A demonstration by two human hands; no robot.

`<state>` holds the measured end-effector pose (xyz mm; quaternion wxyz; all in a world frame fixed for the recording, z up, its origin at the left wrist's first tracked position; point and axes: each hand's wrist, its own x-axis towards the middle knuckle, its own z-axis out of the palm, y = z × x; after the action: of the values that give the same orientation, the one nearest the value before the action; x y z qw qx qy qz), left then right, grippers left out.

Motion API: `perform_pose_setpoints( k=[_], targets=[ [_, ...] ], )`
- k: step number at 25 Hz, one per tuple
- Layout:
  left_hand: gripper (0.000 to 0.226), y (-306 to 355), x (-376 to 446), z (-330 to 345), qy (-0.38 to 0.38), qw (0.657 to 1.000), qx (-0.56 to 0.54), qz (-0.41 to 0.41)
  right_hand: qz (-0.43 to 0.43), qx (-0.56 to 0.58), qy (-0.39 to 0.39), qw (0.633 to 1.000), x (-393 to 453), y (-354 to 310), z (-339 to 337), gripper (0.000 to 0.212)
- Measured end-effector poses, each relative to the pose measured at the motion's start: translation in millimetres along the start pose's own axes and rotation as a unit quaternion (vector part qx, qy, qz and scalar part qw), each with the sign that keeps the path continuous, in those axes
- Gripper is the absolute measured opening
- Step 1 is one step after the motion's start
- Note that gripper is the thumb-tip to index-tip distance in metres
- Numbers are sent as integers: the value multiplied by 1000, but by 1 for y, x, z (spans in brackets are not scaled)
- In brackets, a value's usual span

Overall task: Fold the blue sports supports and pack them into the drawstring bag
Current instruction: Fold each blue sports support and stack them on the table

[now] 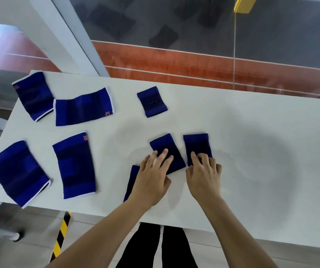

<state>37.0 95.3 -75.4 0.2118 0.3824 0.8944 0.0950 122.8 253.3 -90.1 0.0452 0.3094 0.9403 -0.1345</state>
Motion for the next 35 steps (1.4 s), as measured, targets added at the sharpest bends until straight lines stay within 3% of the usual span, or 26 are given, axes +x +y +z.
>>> perform_pose_setpoints(
  k=[4,11,15,19,21,24,29,32,35],
  targets=[
    [47,-21,-29,7,103,991,-26,-78,-52,52,47,996,-10,-6,5,38],
    [60,-51,-52,23,104,984,-63,-130,-79,34,23,996,-32,-19,21,43],
    [44,-66,-39,8,127,976,-119,-132,-72,30,33,996,-43,-13,21,44],
    [37,-86,-46,-3,162,965,-115,-171,-84,59,40,994,-54,-27,19,9],
    [34,-89,-52,-2,145,972,-93,-160,-95,84,-16,992,-63,-48,23,23],
    [29,-84,-54,-1,129,970,-114,-171,-89,72,-99,989,-81,-74,35,39],
    [15,-72,-56,-6,155,955,-183,-174,-47,186,-114,975,-90,-78,33,15],
    [13,-58,-37,-20,175,931,-266,-176,33,307,-69,949,-75,-55,13,9],
    [13,-41,-1,-31,186,921,-304,-156,75,338,-2,938,-52,-32,-7,7]
  ],
)
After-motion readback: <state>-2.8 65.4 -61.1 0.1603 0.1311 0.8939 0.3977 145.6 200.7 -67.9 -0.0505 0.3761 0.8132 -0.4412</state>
